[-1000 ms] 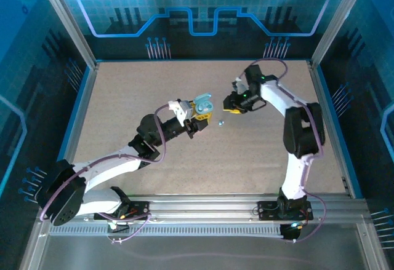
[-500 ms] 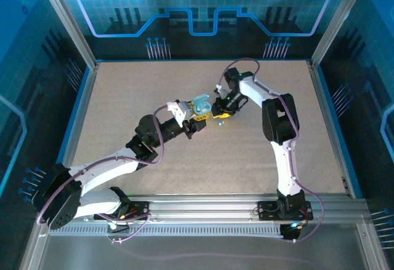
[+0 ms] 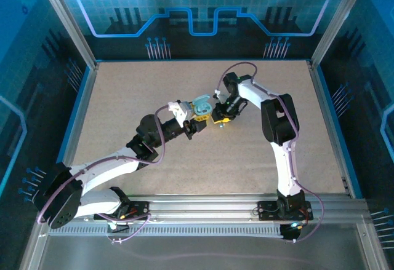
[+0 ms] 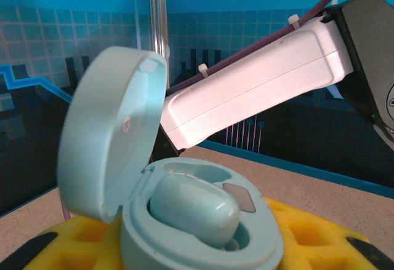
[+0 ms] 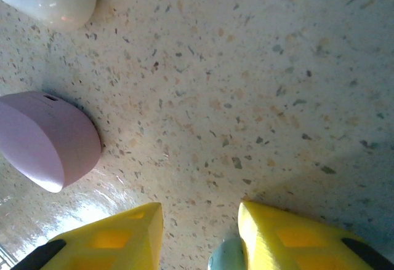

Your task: Insert the wireless bluetooth earbuds into the charging case

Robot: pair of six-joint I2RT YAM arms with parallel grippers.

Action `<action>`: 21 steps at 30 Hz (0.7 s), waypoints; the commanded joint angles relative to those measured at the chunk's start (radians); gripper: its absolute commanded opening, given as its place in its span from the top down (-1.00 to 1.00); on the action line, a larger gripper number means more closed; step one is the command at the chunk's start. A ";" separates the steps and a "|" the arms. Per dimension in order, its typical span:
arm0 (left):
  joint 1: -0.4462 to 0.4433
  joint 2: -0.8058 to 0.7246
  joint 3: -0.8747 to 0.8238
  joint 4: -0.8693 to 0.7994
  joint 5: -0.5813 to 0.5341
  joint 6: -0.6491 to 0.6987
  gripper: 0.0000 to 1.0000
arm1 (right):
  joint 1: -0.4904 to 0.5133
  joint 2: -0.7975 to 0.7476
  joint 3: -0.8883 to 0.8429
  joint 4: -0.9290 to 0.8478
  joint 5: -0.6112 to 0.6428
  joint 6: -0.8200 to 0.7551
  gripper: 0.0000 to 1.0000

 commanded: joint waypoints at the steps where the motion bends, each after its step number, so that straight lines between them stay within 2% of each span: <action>1: -0.007 0.010 0.023 -0.002 0.005 -0.001 0.40 | 0.007 -0.057 -0.062 -0.066 0.022 -0.020 0.20; 21: -0.006 0.036 0.043 -0.006 0.015 -0.013 0.40 | 0.006 -0.190 -0.205 -0.061 -0.010 0.017 0.19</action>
